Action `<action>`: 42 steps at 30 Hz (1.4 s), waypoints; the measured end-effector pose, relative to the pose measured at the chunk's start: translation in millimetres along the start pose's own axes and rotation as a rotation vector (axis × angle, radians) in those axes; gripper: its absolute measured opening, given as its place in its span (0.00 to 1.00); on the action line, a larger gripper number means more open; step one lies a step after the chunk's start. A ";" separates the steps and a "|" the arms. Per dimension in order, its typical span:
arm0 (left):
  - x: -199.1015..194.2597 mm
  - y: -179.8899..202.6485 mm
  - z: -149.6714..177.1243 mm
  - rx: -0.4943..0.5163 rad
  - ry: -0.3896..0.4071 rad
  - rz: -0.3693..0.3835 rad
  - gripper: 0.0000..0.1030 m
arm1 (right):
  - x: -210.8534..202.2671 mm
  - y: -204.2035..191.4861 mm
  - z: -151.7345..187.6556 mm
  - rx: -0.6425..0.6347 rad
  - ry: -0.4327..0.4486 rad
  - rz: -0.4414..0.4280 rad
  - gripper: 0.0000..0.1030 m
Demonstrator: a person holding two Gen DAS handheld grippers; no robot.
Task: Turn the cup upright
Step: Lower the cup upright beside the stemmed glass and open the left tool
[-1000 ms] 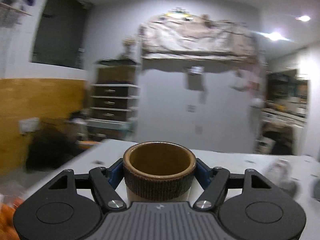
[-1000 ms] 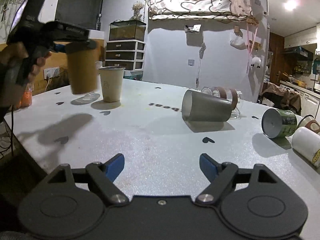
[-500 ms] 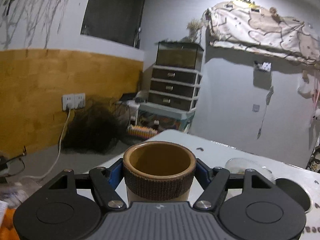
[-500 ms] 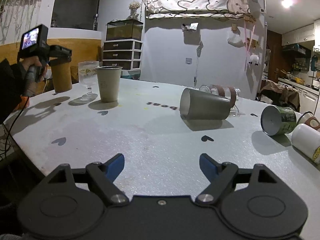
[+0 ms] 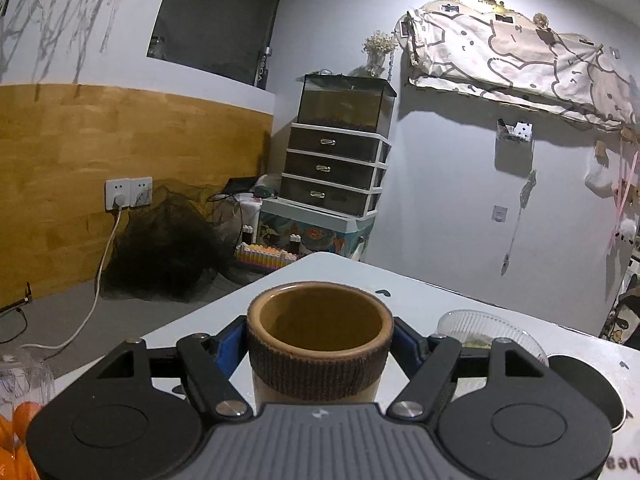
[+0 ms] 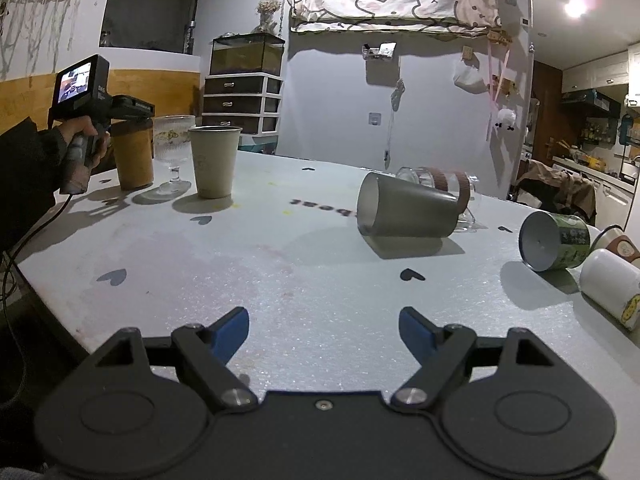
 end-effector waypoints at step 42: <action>-240.7 43.0 105.9 0.213 -0.045 0.174 1.00 | 29.3 31.2 -71.4 0.085 0.181 -0.088 1.00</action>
Point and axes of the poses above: each gripper's, at about its wrist camera, not at the fingertips, and x roughly the way its jaws point, y to its right, z to its underside, the point moved 3 cm from there along x, roughly the way its jaws point, and after that the axes turned 14 degrees about -x, right-handed, at the moved point
